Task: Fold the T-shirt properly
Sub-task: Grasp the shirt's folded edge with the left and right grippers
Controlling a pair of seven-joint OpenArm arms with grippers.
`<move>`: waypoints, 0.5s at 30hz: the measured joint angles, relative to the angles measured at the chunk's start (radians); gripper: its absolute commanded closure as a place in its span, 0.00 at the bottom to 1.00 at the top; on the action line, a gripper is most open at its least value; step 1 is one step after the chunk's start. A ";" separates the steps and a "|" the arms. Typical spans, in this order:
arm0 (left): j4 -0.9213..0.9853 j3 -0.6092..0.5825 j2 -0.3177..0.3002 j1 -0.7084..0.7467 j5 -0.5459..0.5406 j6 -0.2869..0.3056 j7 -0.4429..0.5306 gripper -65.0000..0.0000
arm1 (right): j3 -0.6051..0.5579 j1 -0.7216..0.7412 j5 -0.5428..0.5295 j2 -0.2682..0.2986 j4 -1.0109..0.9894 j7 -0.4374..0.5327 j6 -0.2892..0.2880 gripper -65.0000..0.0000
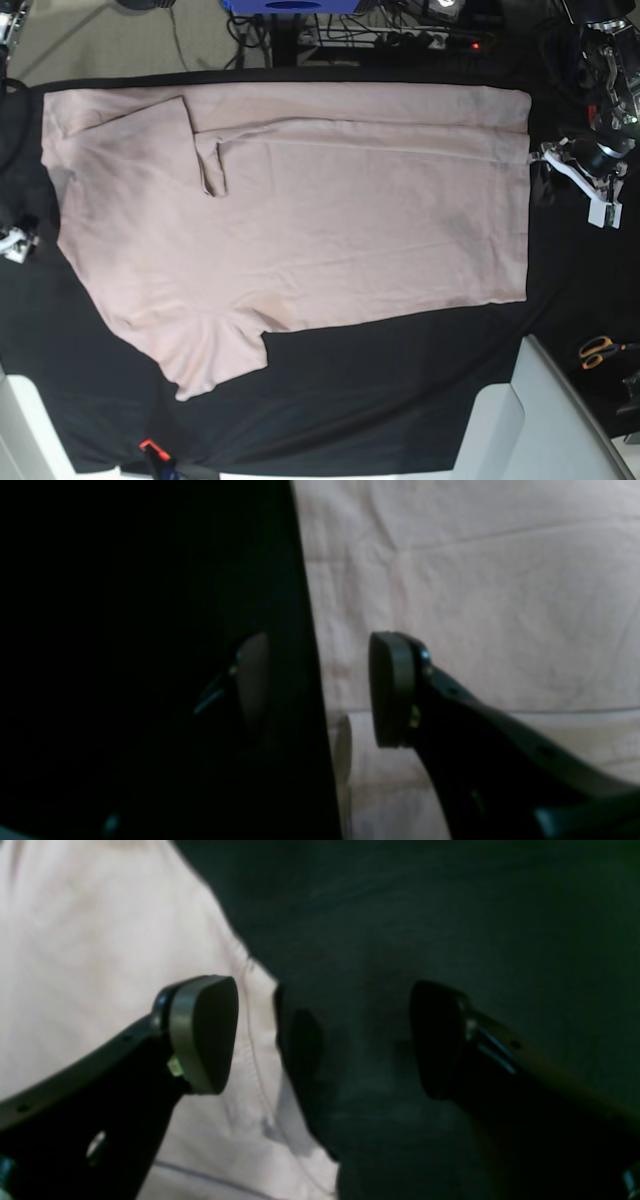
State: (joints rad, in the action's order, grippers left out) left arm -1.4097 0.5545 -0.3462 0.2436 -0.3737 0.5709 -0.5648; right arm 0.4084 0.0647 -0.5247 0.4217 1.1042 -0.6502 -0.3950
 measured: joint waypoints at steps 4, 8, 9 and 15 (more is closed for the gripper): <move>-0.002 -0.003 0.011 -0.006 -0.002 -0.006 0.015 0.52 | 0.135 -0.165 -0.011 -0.137 0.230 -0.087 0.013 0.22; -0.001 -0.004 0.013 0.007 0.000 -0.006 0.003 0.52 | 0.155 -0.362 0.029 -0.274 0.448 -0.141 0.108 0.22; 0.000 -0.003 0.012 0.005 0.000 -0.006 0.004 0.52 | 0.153 -0.381 0.027 -0.291 0.482 -0.137 0.121 0.22; 0.002 -0.002 0.011 0.002 0.001 -0.006 0.007 0.52 | 0.234 -0.429 0.018 -0.436 0.603 -0.266 0.137 0.22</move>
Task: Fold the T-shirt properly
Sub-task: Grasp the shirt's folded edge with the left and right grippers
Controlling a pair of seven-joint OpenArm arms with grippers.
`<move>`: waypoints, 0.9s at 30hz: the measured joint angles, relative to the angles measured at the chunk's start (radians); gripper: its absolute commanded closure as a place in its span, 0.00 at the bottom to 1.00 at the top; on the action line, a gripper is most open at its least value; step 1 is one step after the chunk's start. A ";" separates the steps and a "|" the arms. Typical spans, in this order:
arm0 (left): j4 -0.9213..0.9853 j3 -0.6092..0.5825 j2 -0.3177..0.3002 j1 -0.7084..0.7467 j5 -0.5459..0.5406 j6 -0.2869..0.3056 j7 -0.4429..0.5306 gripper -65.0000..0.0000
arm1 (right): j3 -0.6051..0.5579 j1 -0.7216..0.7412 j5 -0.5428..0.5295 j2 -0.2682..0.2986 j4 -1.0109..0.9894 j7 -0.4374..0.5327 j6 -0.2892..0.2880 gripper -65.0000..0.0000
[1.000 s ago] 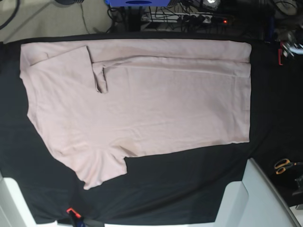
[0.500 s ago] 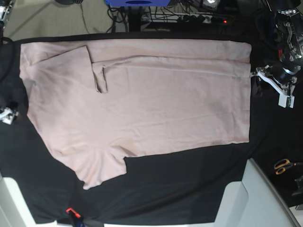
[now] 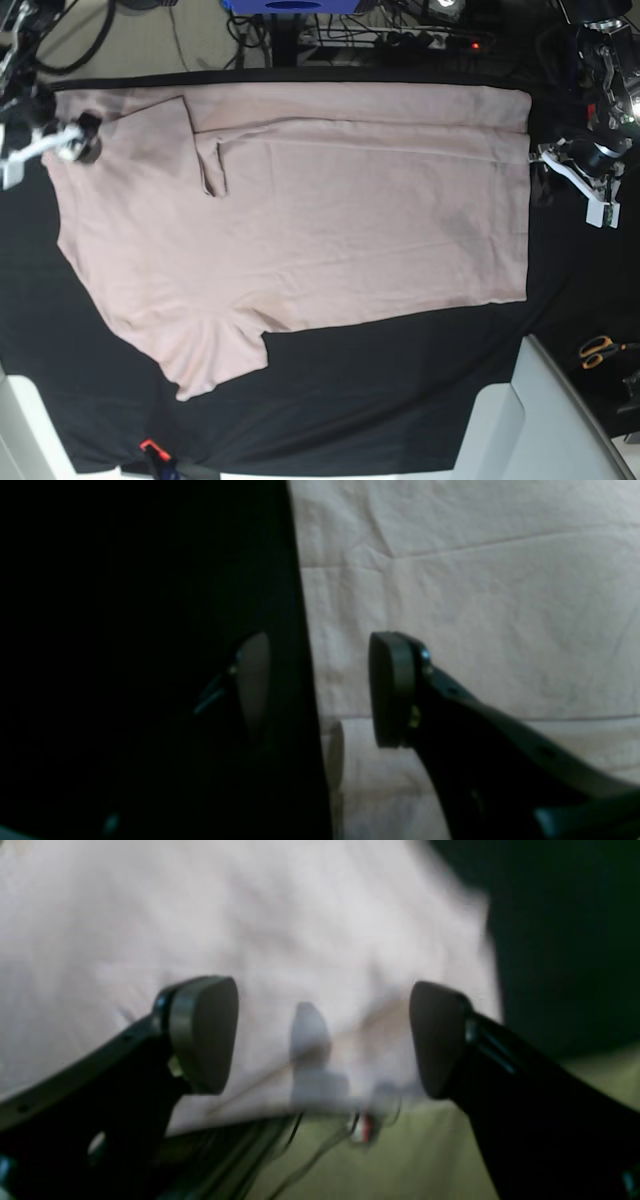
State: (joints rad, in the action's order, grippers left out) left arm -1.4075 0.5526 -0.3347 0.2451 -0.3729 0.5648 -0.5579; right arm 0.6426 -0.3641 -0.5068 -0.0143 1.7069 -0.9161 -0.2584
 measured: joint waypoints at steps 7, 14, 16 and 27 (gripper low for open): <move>0.000 0.000 -0.001 -0.001 0.000 0.000 0.000 0.52 | 0.072 0.021 -0.006 -0.085 -0.002 -0.066 -0.015 0.22; 0.001 0.000 -0.001 -0.001 0.000 0.000 0.000 0.52 | 0.074 0.050 -0.004 -0.089 -0.066 -0.067 -0.040 0.22; 0.001 0.000 -0.001 0.000 0.003 0.000 0.000 0.52 | 0.073 0.063 -0.006 -0.089 -0.118 -0.070 -0.043 0.22; 0.001 0.000 -0.001 -0.001 0.003 0.000 0.000 0.52 | 0.077 0.113 -0.008 -0.080 -0.202 -0.054 -0.045 0.22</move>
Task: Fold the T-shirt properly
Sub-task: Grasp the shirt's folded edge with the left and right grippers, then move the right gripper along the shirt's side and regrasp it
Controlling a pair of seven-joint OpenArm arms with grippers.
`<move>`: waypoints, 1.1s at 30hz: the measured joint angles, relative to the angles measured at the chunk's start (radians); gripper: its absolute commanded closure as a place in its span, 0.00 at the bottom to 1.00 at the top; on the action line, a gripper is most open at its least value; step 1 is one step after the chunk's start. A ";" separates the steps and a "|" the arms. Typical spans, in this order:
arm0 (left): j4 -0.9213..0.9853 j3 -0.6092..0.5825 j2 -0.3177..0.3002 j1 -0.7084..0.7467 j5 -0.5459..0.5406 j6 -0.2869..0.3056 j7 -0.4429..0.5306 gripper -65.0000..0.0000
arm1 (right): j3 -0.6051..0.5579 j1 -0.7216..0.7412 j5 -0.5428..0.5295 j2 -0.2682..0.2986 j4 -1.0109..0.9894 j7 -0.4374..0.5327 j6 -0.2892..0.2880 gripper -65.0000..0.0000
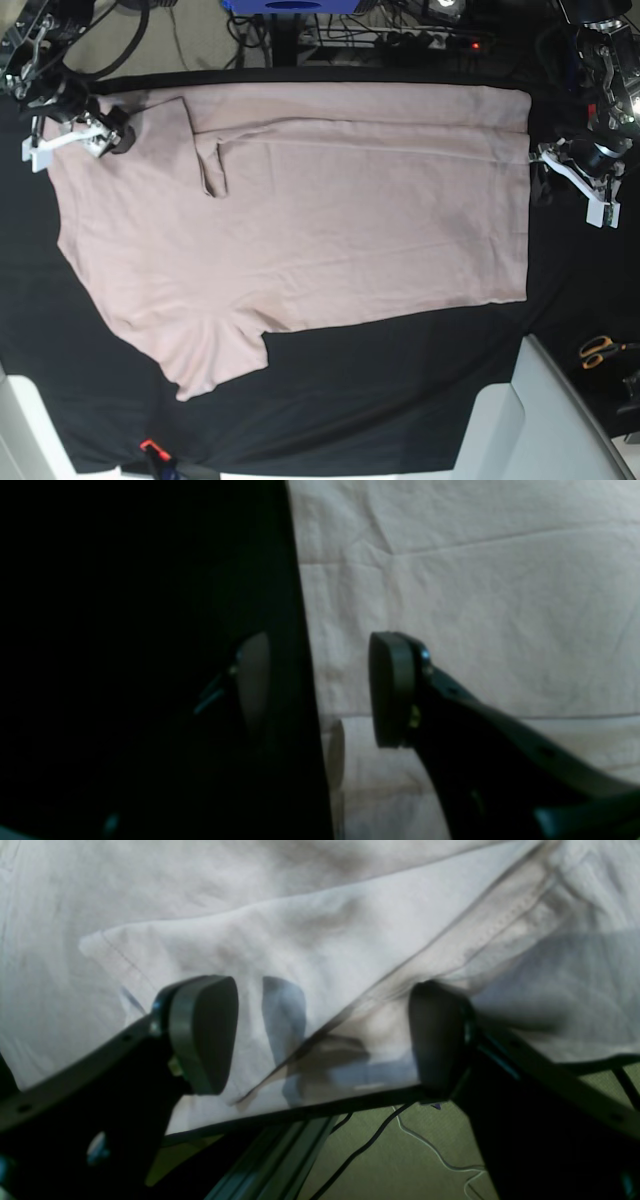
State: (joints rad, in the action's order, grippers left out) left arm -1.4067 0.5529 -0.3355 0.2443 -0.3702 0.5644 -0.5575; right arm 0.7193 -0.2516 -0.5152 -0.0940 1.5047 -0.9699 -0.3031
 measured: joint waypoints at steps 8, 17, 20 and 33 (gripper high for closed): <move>0.002 0.000 0.000 0.000 0.000 0.000 0.000 0.52 | -0.002 -0.005 0.018 -0.011 0.062 -0.046 0.004 0.22; 0.002 -0.004 0.000 0.000 0.000 0.000 0.000 0.52 | -0.001 -0.006 0.007 -0.009 0.095 -0.057 0.000 0.22; 0.002 -0.005 0.000 0.000 0.000 0.000 0.000 0.52 | -0.001 -0.001 0.008 -0.009 0.095 -0.058 0.000 0.22; 0.003 -0.004 0.000 0.000 0.000 0.000 0.000 0.52 | 0.000 0.018 0.007 -0.009 0.092 -0.066 0.000 0.22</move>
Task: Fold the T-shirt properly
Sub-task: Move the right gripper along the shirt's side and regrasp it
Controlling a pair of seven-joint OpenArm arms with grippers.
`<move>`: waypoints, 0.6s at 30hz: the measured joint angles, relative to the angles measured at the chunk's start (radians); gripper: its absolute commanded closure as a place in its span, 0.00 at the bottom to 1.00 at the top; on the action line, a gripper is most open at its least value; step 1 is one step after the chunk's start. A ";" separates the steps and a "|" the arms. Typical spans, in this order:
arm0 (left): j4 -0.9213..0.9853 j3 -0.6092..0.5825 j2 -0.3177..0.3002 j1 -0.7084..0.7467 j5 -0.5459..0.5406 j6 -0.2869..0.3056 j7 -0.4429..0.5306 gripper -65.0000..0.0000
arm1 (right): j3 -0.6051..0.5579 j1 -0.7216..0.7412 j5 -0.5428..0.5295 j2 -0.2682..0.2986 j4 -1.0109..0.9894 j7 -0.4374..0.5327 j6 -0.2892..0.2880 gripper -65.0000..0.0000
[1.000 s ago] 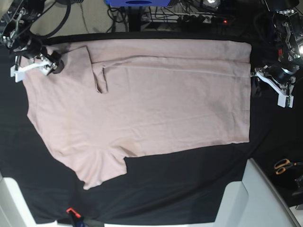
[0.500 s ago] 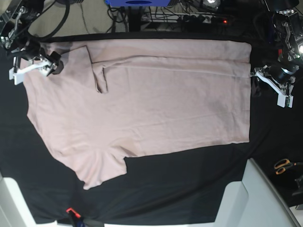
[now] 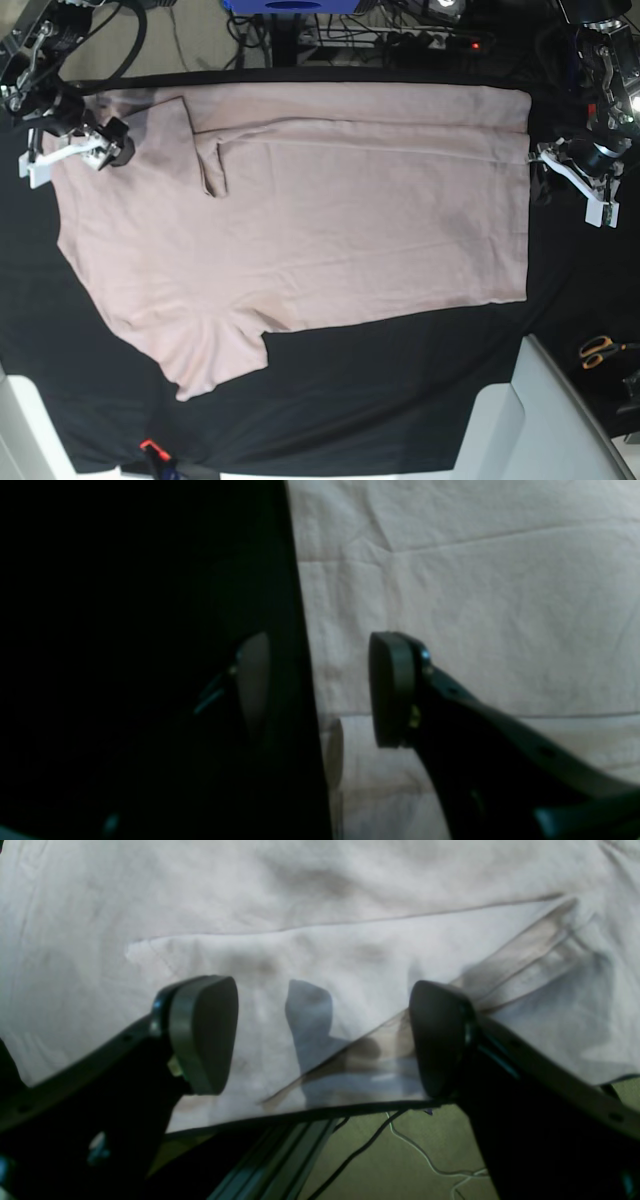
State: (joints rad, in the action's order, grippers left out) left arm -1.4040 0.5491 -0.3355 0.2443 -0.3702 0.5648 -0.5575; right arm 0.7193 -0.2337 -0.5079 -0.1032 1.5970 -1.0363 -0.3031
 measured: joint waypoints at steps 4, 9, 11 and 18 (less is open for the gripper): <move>0.019 0.000 0.000 -0.003 -0.002 0.000 0.001 0.52 | 0.001 -0.039 -0.050 -0.001 0.000 -0.005 0.009 0.22; 0.054 0.000 0.000 -0.006 0.001 0.000 0.000 0.52 | -0.003 -0.035 -0.064 0.003 0.000 0.029 0.009 0.22; 0.054 0.000 0.000 -0.009 0.000 0.000 0.000 0.52 | -0.004 0.005 -0.062 0.029 -0.003 0.027 0.008 0.22; 0.051 0.003 -0.003 -0.009 0.000 0.000 0.000 0.52 | -0.078 0.352 -0.073 0.317 -0.309 0.088 -0.002 0.22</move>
State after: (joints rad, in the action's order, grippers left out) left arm -1.3529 0.5526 -0.3389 0.2352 -0.3706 0.5648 -0.5571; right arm 0.6411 0.1184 -0.5812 0.2142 1.2877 -0.9485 -0.3050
